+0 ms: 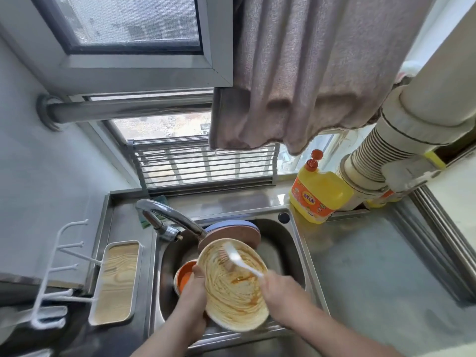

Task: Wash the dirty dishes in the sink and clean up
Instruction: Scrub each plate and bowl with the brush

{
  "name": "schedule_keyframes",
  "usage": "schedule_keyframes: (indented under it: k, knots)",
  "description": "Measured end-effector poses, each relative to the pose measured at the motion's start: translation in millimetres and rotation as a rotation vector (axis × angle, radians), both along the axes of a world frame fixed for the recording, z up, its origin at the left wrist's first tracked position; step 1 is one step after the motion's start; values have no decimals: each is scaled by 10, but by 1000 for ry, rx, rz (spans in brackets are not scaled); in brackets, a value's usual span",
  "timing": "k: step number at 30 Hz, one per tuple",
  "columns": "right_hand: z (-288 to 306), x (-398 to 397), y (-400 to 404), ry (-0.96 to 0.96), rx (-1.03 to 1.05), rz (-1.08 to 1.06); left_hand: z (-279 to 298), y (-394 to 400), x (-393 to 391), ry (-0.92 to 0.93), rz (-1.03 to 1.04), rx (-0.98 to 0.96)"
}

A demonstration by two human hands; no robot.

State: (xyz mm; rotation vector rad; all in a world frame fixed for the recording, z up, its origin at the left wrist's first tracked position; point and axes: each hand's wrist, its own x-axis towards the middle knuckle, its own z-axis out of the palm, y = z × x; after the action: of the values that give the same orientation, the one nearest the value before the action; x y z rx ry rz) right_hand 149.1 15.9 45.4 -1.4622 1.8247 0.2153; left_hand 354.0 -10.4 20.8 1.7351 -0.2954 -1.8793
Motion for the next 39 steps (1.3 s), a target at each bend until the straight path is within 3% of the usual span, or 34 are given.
schedule_keyframes:
  k: [4, 7, 12, 18, 24, 30, 32, 36, 39]
  knots:
    - [-2, 401, 460, -158, 58, -3, -50, -110, 67, -42, 107, 4]
    - [-81, 119, 511, -114, 86, -44, -90, -137, 201, -30, 90, -30]
    - [-154, -168, 69, -5, -39, -105, 61, -95, 41, -34, 4, -64]
    - [-194, 194, 533, -146, 34, 18, -9, -234, 151, -131, 94, -88]
    - [-297, -463, 207, 43, 65, -105, -57, -161, 171, -210, -86, -166]
    - [-349, 320, 342, -265, 58, -107, -107, -244, -46, -214, -70, -174]
    - [-427, 326, 567, -279, 36, -138, -177, -282, -31, -288, -46, -185]
    - [-531, -167, 679, -107, 104, -193, -382, -306, 18, -381, -212, -257]
    - [-557, -499, 531, -76, 180, -244, -386, -400, -21, -524, -437, -459]
